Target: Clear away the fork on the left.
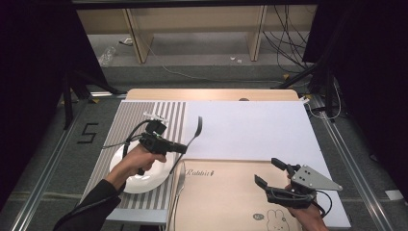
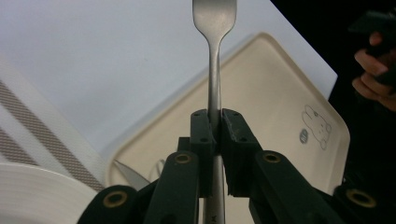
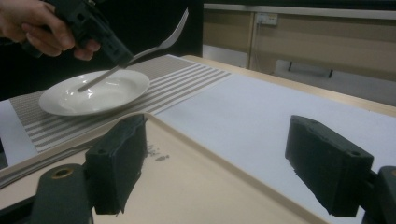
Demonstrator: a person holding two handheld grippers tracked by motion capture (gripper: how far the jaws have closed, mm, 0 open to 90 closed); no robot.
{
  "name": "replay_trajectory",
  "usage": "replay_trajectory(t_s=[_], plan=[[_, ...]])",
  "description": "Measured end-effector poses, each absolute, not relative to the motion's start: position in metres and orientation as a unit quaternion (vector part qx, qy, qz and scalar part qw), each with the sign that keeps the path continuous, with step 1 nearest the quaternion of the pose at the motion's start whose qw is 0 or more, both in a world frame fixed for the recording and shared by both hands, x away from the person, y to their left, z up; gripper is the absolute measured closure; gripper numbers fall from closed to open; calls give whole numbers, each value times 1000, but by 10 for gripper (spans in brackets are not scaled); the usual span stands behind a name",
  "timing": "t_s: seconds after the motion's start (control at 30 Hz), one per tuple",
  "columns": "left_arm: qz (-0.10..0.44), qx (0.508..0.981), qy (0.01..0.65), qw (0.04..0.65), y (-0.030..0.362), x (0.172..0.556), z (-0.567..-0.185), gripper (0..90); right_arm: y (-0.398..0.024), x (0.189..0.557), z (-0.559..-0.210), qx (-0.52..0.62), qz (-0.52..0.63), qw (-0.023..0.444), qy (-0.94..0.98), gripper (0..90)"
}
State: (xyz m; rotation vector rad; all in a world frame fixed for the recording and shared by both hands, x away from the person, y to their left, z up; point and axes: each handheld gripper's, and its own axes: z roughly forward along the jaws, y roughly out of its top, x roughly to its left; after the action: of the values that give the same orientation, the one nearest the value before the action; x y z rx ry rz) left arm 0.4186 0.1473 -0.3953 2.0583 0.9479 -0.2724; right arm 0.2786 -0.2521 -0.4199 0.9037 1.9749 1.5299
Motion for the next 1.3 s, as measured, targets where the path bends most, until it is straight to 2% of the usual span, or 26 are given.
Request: replay_trajectory(t_s=[0.5,1.3], plan=[[-136,812,373,427,136,371,-416,835,-252,278,-419,330,559,239,722,215],[-130,842,381,358,114,331,-443,835,-252,277,-419,327,557,242,724,216]])
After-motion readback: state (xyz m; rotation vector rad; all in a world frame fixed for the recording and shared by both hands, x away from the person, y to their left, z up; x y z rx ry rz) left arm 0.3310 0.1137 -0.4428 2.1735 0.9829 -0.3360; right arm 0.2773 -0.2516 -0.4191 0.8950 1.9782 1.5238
